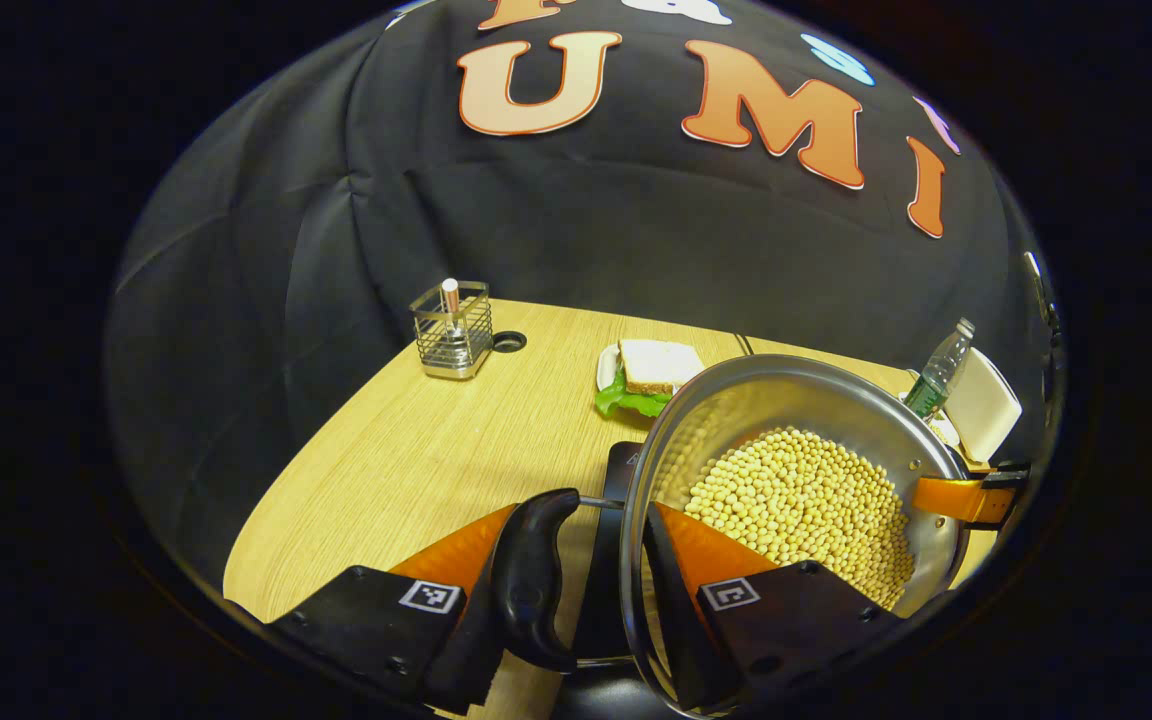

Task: First push the handle of the pot to place it horizontally, then grasp the pot with both hands and set it on the induction cooktop.

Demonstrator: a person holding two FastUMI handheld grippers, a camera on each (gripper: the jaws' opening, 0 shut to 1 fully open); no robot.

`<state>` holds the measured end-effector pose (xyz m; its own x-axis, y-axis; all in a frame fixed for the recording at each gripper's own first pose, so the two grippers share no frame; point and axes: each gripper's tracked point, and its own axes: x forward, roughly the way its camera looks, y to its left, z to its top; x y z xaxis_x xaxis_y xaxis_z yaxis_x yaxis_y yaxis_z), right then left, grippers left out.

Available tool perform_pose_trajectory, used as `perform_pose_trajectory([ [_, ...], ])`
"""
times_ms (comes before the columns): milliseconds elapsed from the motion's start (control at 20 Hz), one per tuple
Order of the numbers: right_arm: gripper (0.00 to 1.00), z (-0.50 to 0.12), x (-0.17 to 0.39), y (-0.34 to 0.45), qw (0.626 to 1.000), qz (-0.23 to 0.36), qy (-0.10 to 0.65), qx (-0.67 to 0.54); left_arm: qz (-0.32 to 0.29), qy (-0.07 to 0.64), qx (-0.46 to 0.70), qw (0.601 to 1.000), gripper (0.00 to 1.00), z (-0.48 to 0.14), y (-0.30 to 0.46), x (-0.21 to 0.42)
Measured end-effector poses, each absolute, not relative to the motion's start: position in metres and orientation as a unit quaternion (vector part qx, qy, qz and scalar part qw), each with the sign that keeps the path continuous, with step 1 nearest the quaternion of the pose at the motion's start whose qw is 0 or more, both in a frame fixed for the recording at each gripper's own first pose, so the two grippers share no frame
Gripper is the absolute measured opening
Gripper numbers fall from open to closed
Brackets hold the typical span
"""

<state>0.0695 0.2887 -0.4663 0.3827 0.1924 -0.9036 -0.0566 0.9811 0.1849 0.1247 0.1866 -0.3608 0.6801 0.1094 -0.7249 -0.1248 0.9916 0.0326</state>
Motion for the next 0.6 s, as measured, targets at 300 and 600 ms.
perform_pose_trajectory([
  [300, 0.59, -0.467, 0.071, 0.285, 0.832, 0.071, 0.547, 0.055, 0.054, 0.400, -0.020, 0.915, 0.70, -0.369, 0.187, 0.121],
  [600, 0.65, -0.458, 0.069, 0.290, 0.834, 0.094, 0.535, 0.096, 0.087, 0.366, 0.034, 0.926, 0.87, -0.350, 0.197, 0.127],
])
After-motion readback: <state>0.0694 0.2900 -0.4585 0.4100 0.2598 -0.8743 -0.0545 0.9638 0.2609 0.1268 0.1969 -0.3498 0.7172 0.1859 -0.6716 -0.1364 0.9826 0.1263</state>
